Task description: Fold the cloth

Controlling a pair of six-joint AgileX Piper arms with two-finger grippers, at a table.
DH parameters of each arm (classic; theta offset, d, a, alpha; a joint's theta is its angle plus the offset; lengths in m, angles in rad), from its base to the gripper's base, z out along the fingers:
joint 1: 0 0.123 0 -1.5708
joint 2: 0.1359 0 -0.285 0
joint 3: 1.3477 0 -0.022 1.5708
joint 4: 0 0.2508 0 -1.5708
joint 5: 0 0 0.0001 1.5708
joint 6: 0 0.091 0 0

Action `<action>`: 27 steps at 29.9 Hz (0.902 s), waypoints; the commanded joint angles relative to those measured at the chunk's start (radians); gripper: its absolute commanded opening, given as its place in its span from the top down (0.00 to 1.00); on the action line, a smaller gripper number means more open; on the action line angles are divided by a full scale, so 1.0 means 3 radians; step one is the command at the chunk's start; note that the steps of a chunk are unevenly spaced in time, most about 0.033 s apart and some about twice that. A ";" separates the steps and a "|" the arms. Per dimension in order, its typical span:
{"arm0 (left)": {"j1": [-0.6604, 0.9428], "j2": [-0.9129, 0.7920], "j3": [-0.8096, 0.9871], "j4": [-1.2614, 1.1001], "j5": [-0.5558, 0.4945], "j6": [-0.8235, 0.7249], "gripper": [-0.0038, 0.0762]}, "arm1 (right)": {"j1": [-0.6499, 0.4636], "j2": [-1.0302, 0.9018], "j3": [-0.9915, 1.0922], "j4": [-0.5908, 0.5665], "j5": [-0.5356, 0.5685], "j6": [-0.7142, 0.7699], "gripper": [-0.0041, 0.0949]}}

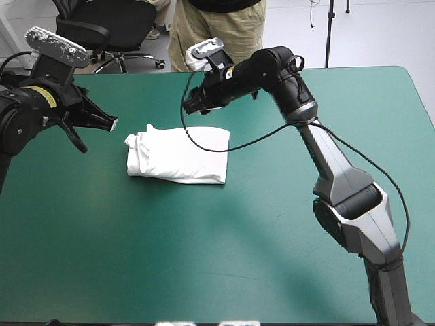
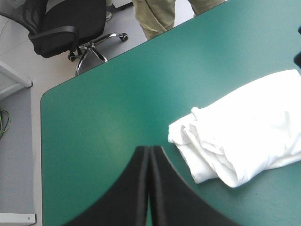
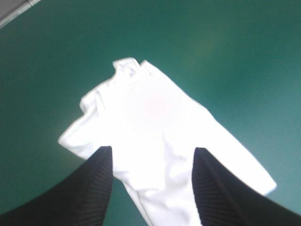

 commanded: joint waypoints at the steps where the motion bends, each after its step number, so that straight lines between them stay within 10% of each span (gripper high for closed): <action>1: -0.0004 -0.0076 -0.0072 0.0058 0.0188 -0.0025 0.97 | -0.0099 -0.0449 0.0561 0.0038 0.0000 -0.0205 0.51; 11: -0.0004 -0.0063 -0.0054 -0.0051 0.0160 -0.0031 0.97 | -0.0405 -0.0662 0.2138 0.0521 -0.0826 -0.0504 0.53; 21: -0.0004 -0.0063 -0.0049 -0.0074 0.0160 -0.0031 0.97 | -0.0436 -0.0244 0.2406 0.0957 -0.1151 -0.0601 0.30; 24: -0.0004 -0.0063 -0.0046 -0.0074 0.0166 -0.0031 0.97 | -0.0436 -0.0148 0.2406 0.1032 -0.1178 -0.0613 0.34; 27: -0.0004 -0.0063 -0.0046 -0.0074 0.0171 -0.0031 0.97 | -0.0436 -0.0131 0.2406 0.1041 -0.1126 -0.0663 0.61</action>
